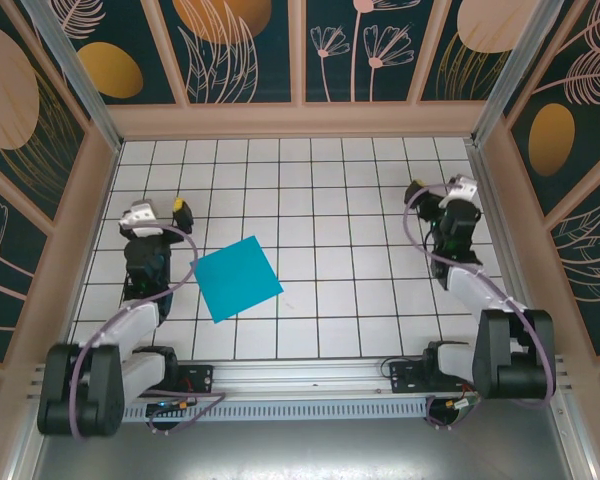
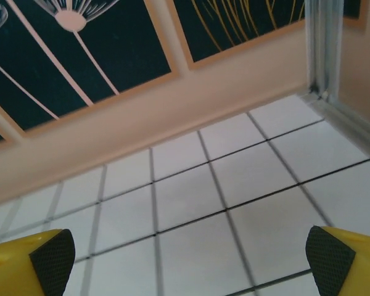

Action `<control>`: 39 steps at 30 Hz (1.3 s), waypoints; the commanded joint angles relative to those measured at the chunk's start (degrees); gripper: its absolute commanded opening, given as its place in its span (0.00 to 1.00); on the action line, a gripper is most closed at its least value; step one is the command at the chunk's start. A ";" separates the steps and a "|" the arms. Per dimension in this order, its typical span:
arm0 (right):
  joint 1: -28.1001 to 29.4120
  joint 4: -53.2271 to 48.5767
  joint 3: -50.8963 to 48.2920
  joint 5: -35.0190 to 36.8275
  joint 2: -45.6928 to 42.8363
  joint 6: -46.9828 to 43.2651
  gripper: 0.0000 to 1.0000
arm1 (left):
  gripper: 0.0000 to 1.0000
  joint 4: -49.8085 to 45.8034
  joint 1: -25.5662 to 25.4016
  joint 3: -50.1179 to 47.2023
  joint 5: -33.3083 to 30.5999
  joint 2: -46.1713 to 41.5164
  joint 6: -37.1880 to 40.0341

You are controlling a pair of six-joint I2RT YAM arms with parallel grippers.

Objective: Fold a paper plane with a square sheet of paper (pick it up from the middle)
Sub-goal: Move the square sheet of paper to the center of the table.

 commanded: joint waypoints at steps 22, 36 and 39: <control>31.93 -17.97 29.61 -28.17 30.62 22.15 0.85 | 0.99 -47.19 0.42 10.56 7.79 -6.98 -35.32; 47.11 -30.04 55.08 -26.89 53.70 22.34 0.68 | 0.99 -48.29 0.48 7.44 9.81 -12.06 -35.01; 49.58 -33.11 59.33 -25.55 57.63 21.92 0.66 | 0.99 -48.86 0.46 6.38 8.85 -13.97 -35.20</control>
